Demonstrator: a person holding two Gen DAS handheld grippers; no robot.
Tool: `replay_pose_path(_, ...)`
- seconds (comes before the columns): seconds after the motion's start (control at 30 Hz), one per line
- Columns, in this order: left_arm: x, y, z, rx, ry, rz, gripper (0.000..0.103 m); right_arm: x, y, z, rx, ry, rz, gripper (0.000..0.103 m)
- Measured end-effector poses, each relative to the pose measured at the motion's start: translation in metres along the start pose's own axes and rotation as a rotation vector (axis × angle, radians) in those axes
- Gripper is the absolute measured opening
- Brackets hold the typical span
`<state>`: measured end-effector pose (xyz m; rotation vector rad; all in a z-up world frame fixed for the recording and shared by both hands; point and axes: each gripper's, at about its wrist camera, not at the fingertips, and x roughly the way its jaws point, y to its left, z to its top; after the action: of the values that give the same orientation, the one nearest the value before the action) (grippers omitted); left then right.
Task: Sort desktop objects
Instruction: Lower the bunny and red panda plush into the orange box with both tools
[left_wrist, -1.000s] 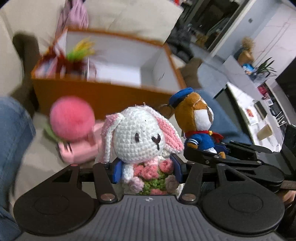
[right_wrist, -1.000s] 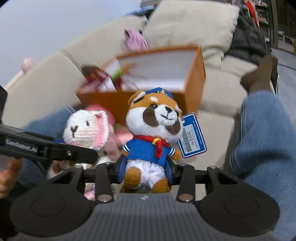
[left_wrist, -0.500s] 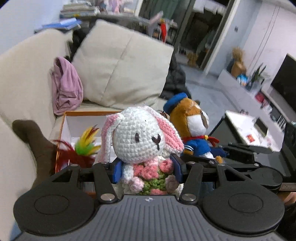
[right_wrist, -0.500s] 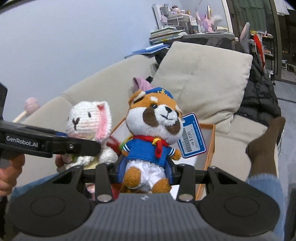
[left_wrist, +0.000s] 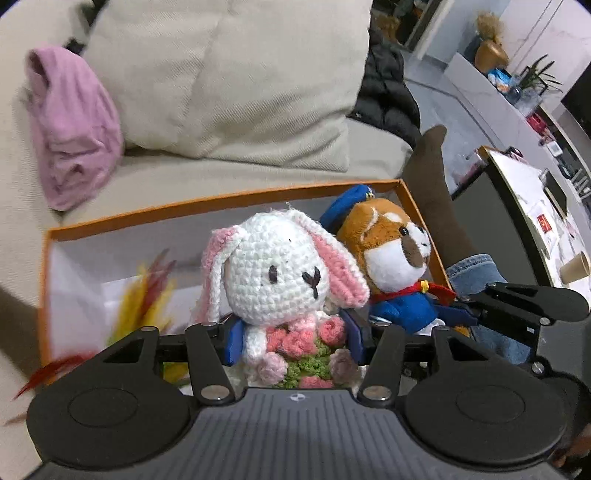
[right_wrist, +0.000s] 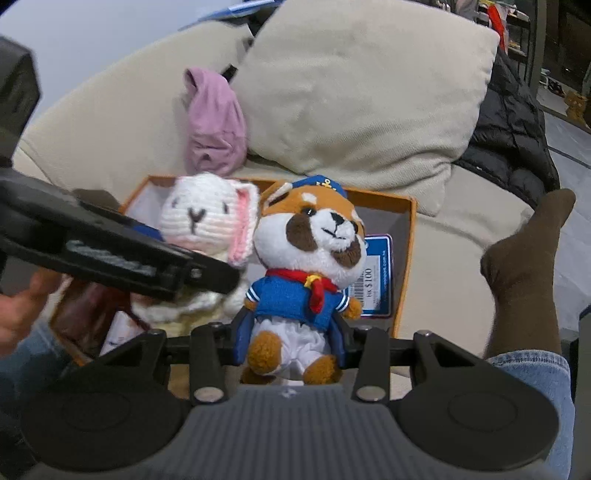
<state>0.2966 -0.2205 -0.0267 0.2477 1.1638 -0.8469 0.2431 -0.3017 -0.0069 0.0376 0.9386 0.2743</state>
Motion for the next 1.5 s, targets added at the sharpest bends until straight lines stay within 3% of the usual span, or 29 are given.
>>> replay_pose_path(0.37, 0.040, 0.000, 0.014, 0.000, 0.057, -0.034, 0.062, 0.025, -0.003, 0.007, -0.109, 0.087, -0.092, 0.048)
replay_pose_path(0.63, 0.051, 0.008, 0.013, -0.026, 0.086, -0.042, 0.062, 0.012, 0.005, 0.003, -0.206, 0.033, -0.083, 0.067)
replay_pose_path(0.83, 0.064, -0.002, 0.012, -0.009, 0.107, -0.040, 0.063, -0.001, -0.006, 0.002, -0.200, -0.006, -0.075, 0.056)
replay_pose_path(1.07, 0.080, -0.008, 0.013, 0.001, 0.118, 0.008, 0.066, -0.005, -0.008, -0.003, -0.216, -0.030, -0.057, 0.055)
replay_pose_path(1.3, 0.066, -0.005, 0.010, -0.005, 0.096, 0.026, 0.070, -0.008, -0.015, -0.006, -0.228, -0.057, -0.023, 0.054)
replay_pose_path(1.37, 0.058, -0.001, 0.010, -0.025, 0.085, 0.013, 0.070, -0.009, -0.015, -0.007, -0.243, -0.061, -0.022, 0.050)
replay_pose_path(1.5, 0.043, -0.001, 0.006, -0.013, 0.049, 0.005, 0.070, -0.010, -0.016, -0.007, -0.277, -0.058, -0.029, 0.029)
